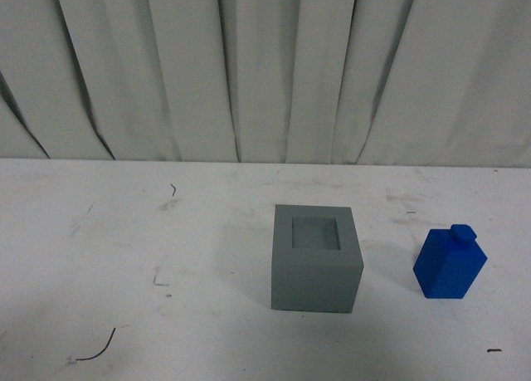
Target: Insert blue part into gray base
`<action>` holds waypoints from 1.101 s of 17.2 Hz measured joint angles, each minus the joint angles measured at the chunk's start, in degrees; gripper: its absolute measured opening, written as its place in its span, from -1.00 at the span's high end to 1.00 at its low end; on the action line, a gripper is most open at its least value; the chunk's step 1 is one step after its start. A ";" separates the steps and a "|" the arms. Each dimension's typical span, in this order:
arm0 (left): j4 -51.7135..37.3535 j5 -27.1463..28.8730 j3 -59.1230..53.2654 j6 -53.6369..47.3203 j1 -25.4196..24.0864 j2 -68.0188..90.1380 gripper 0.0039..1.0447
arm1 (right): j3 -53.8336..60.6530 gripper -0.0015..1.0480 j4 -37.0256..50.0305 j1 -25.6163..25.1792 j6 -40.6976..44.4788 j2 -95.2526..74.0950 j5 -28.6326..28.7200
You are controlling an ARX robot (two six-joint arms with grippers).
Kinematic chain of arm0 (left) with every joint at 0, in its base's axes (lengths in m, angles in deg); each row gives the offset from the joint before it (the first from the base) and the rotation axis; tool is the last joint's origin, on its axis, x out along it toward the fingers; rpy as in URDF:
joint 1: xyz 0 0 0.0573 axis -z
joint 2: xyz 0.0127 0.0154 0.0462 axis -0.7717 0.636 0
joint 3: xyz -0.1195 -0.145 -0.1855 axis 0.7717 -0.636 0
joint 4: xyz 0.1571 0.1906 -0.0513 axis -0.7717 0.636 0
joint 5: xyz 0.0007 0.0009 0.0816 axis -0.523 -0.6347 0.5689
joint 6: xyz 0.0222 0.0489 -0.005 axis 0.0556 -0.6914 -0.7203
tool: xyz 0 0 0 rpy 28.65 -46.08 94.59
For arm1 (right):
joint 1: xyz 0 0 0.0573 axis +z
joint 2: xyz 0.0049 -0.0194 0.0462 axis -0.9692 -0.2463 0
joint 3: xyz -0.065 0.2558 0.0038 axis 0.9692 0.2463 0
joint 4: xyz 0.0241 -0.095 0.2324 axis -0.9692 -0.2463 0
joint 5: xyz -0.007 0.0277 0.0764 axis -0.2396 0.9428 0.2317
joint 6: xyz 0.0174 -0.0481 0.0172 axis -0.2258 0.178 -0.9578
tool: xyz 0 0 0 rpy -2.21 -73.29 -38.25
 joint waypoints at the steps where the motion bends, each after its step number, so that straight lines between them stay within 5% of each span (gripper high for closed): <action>1: 0.00 0.00 0.00 0.00 0.00 0.00 -0.88 | 0.02 -0.88 0.00 0.00 0.00 0.00 0.00; 19: 0.00 0.00 0.00 0.00 0.00 0.00 -0.88 | 0.02 -0.88 0.00 0.00 0.00 0.00 0.00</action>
